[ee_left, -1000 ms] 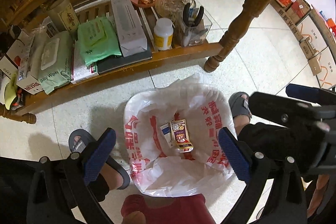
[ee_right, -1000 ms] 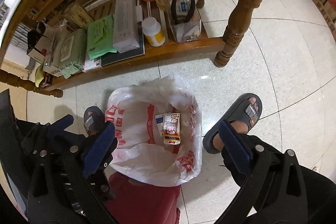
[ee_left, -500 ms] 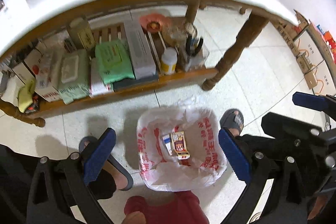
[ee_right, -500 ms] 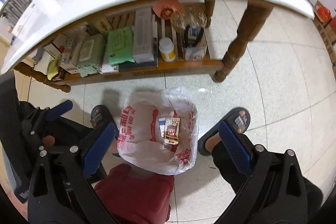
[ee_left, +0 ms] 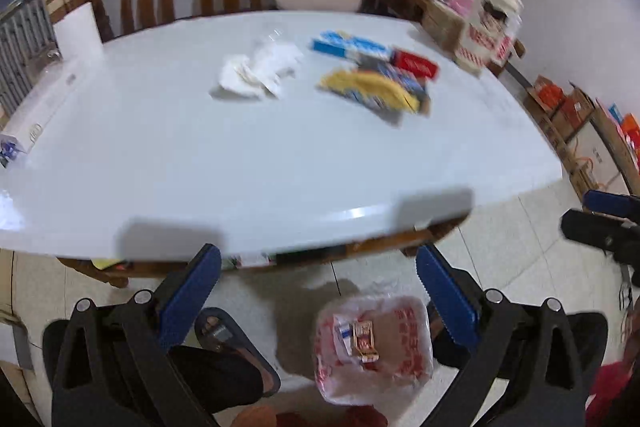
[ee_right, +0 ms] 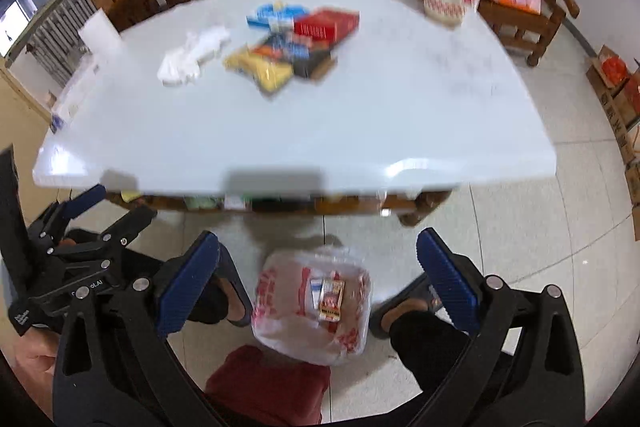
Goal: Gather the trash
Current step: 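Raise both tools back over the table toward the remaining trash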
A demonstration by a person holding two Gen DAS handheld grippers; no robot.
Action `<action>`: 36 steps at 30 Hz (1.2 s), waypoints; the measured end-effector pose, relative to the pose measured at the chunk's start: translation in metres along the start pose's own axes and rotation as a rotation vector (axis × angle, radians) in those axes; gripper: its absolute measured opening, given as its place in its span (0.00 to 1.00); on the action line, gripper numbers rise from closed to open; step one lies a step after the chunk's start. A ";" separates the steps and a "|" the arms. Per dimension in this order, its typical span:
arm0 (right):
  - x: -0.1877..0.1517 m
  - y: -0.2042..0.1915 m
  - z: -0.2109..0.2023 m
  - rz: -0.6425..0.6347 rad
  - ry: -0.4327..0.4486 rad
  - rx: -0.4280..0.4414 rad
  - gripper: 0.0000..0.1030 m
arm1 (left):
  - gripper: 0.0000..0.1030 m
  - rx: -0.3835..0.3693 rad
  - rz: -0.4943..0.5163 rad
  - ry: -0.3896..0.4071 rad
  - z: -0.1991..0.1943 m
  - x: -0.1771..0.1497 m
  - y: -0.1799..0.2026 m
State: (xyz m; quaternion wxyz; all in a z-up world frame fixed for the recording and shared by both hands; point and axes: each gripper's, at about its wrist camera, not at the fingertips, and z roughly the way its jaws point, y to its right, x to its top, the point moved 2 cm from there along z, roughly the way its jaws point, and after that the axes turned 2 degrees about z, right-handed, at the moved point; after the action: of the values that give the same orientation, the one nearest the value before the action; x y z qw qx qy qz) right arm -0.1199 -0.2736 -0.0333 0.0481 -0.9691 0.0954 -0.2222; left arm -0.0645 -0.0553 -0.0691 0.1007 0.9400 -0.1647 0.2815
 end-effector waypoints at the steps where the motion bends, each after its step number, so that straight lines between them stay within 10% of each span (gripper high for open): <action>1: 0.010 -0.002 -0.005 -0.003 0.010 -0.002 0.94 | 0.93 0.001 -0.008 0.005 -0.002 0.006 -0.003; 17: 0.166 -0.014 -0.010 0.087 0.007 -0.039 0.94 | 0.93 -0.037 0.053 0.043 0.022 0.122 -0.046; 36: 0.247 -0.009 0.075 0.189 -0.131 -0.116 0.94 | 0.93 0.107 0.045 -0.057 0.103 0.166 -0.061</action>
State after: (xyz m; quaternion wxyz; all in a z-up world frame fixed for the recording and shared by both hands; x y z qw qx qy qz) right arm 0.1323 -0.3117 0.0047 0.0191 -0.9694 0.1958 -0.1470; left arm 0.1399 -0.0698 -0.0661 0.0391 0.9477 -0.1733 0.2651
